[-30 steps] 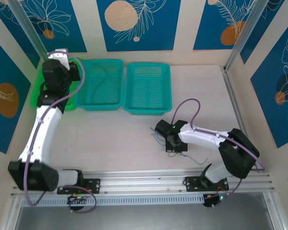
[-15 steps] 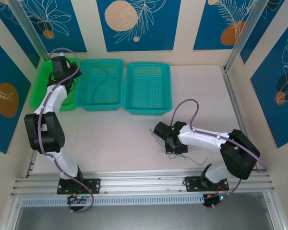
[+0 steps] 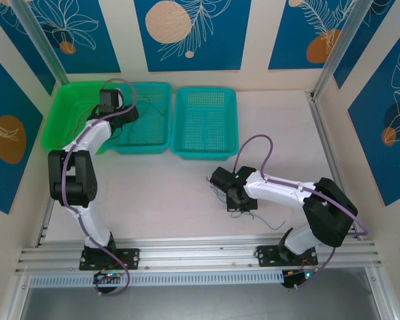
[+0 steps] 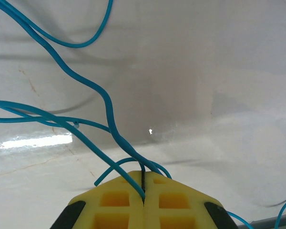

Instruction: Untangle the cables

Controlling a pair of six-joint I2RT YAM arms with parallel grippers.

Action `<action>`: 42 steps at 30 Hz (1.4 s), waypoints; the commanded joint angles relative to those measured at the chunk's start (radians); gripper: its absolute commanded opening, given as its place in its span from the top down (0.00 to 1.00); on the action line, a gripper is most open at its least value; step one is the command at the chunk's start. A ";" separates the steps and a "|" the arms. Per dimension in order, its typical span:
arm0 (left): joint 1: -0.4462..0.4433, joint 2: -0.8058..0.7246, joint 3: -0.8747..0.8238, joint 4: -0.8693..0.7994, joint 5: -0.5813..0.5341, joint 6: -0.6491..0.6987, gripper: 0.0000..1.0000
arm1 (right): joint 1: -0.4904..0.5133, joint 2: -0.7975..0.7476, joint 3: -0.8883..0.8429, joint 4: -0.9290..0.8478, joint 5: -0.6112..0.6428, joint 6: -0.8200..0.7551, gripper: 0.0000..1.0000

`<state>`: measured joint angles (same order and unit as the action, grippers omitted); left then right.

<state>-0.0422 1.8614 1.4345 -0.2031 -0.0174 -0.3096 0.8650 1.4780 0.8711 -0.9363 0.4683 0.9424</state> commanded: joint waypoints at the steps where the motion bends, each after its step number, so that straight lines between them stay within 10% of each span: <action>1: 0.006 -0.083 -0.019 -0.027 -0.111 0.074 0.22 | 0.010 0.015 0.024 -0.027 0.023 0.002 1.00; 4: 0.005 -0.155 -0.051 -0.030 -0.187 0.125 0.01 | 0.011 0.022 0.030 -0.026 0.028 0.001 1.00; 13: 0.006 -0.371 -0.104 -0.093 -0.199 0.201 0.00 | 0.014 0.068 0.056 -0.009 0.023 -0.022 1.00; 22: -0.080 -0.663 -0.277 0.029 0.466 -0.005 0.04 | 0.023 0.057 0.060 0.116 -0.052 -0.160 1.00; 34: -0.396 -0.899 -0.793 0.181 0.495 -0.227 0.25 | 0.057 -0.011 0.044 0.364 -0.292 -0.390 1.00; 42: -0.404 -0.869 -0.924 0.210 0.661 0.032 0.32 | 0.054 -0.098 0.009 0.492 -0.423 -0.471 1.00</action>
<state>-0.4397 0.9821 0.5125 -0.0654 0.5331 -0.3843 0.9169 1.4212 0.9031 -0.5125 0.1387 0.5335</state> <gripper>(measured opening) 0.685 0.056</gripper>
